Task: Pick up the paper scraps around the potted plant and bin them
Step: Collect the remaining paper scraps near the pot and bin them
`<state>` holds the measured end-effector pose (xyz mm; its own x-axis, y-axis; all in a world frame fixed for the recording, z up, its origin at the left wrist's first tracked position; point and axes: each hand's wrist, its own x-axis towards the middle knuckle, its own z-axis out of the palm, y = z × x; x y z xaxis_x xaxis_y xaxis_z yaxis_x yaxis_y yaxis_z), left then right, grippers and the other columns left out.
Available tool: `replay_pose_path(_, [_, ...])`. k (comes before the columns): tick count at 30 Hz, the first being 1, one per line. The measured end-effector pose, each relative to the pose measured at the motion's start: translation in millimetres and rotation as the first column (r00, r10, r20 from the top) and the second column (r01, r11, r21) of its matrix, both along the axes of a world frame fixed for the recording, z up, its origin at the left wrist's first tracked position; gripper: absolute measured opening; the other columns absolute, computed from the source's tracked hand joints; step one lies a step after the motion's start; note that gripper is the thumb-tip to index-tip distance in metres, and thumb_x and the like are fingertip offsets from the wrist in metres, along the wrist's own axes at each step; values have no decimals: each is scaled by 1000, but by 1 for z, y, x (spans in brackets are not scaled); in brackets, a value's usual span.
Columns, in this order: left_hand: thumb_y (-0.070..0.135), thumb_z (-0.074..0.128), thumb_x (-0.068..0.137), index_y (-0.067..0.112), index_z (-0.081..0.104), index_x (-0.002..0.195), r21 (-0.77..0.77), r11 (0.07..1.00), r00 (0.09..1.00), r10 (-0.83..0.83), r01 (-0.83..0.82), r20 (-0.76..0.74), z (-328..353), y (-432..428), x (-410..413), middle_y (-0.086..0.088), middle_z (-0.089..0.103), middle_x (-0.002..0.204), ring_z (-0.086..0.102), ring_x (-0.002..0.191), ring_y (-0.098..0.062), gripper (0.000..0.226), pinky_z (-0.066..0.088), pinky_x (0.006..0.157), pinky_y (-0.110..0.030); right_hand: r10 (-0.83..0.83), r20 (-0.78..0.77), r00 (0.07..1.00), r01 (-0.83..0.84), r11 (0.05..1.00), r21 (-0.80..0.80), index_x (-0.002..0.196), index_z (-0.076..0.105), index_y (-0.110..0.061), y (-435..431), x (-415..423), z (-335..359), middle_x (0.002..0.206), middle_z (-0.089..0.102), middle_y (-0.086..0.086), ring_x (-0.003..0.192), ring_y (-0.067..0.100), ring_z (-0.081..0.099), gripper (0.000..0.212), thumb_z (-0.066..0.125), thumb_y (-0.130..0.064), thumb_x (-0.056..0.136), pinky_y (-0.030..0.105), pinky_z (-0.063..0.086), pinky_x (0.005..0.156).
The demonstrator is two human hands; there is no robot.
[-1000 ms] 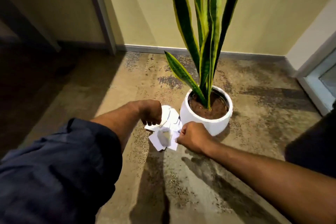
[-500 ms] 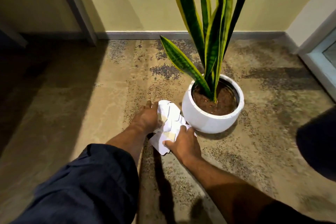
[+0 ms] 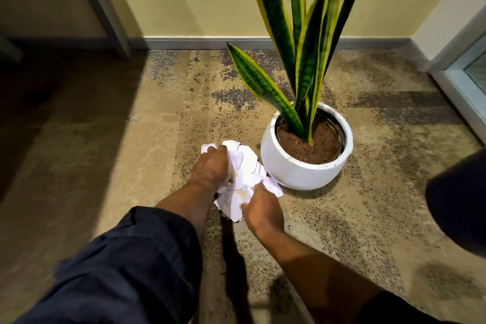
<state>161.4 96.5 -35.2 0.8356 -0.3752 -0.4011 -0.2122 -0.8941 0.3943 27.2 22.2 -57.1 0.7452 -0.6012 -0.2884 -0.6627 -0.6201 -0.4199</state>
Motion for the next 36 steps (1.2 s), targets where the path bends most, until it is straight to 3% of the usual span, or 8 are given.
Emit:
replay_pose_path(3, [9,50,98,10,43,136,-122,987,992,99,-107,-72,8,-2,0,-10,67,94,70,77,-25,38,57,70,-40,-66,-32,997,69,992,104,109,58,-24,-3,3,1,110,68,3,99,30,65,31,66,-33,80,32,51,75])
replay_pose_path(6, [7,55,96,13,55,123,-175,977,992,114,-122,-56,21,-5,-1,-2,64,83,65,66,-17,27,42,49,-24,-103,-20,994,105,979,176,102,60,-23,-6,0,1,100,69,3,89,29,65,25,61,-30,78,33,55,75])
replay_pose_path(11, [6,76,80,13,65,113,-183,977,993,92,-106,-79,41,-11,0,2,59,85,53,62,-5,36,34,41,-15,-163,57,985,139,945,297,88,65,-20,-19,-14,8,84,70,5,78,31,64,26,53,-32,68,34,55,71])
replay_pose_path(16, [11,81,76,12,68,108,-172,983,997,60,-69,-57,61,-19,-6,-4,64,89,57,67,-14,35,37,45,-19,-213,172,962,131,910,394,74,57,-21,-34,-30,23,75,65,-5,72,24,60,8,55,-27,71,31,49,67])
replay_pose_path(21, [17,82,74,14,71,104,-39,992,992,-124,124,3,91,-29,-24,-5,66,88,58,69,-16,33,37,46,-19,-127,219,967,40,931,363,82,57,-19,-50,-50,52,87,63,2,76,24,57,10,55,-24,74,33,44,70])
replay_pose_path(26, [24,78,78,9,73,109,158,919,932,-363,361,-14,128,-39,-42,-10,72,105,65,92,-26,35,47,71,-29,110,178,978,-145,971,193,85,58,-22,-74,-69,89,90,67,5,73,22,55,9,55,-25,77,25,39,60])
replay_pose_path(33, [26,82,75,11,74,98,122,873,879,-455,472,-143,191,-52,-57,-4,69,82,55,66,-18,29,43,53,-24,335,71,939,-340,939,62,91,66,-15,-132,-86,161,95,70,7,81,24,62,18,59,-26,78,24,42,63])
replay_pose_path(36, [26,85,72,16,71,75,2,871,855,-481,491,-195,213,-68,-69,6,62,61,50,54,-13,17,38,48,-22,386,39,922,-387,922,30,64,55,-16,-160,-91,194,71,64,3,67,22,58,13,60,-18,76,25,38,55])
